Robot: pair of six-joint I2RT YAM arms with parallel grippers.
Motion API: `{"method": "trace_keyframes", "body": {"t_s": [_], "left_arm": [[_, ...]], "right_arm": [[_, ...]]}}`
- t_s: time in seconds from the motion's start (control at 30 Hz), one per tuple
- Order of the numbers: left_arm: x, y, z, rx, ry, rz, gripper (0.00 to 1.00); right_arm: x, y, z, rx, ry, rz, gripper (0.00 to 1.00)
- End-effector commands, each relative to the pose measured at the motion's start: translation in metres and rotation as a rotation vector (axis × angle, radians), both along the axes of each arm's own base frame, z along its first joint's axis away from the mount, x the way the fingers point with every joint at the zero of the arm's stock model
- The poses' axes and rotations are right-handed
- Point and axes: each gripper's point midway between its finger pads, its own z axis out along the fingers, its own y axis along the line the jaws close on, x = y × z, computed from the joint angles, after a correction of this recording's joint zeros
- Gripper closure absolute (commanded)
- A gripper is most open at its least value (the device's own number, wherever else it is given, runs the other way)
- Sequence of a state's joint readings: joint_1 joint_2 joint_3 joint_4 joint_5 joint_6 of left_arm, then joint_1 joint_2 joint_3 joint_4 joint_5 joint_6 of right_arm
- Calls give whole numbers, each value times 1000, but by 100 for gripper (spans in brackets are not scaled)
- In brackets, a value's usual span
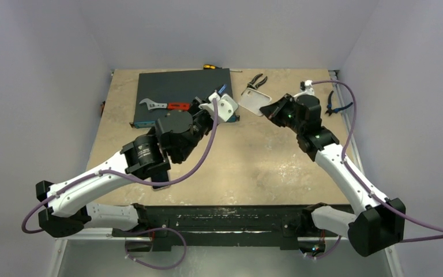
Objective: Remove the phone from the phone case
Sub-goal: Remove the phone case from the phone, then place the phone case at the center of the board.
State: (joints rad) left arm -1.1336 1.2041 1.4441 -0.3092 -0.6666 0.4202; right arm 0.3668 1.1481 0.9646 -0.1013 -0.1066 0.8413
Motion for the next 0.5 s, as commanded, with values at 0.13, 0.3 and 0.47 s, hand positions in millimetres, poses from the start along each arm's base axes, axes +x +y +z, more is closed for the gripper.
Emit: {"method": "trace_keyframes", "body": {"t_s": [0.13,0.3,0.47], "left_arm": [[-38,-28,-41,-16,-51,-275,100],[-45,-31,-88,2,-1,-284,100],[-46,-21,-105,-51,5,-254,100]], "right_arm": [[39,-120,-41,11,-4,-485,100],[64,-177,-71,145,20,-704,100],[91,-216,-107,211,25,-843,100]]}}
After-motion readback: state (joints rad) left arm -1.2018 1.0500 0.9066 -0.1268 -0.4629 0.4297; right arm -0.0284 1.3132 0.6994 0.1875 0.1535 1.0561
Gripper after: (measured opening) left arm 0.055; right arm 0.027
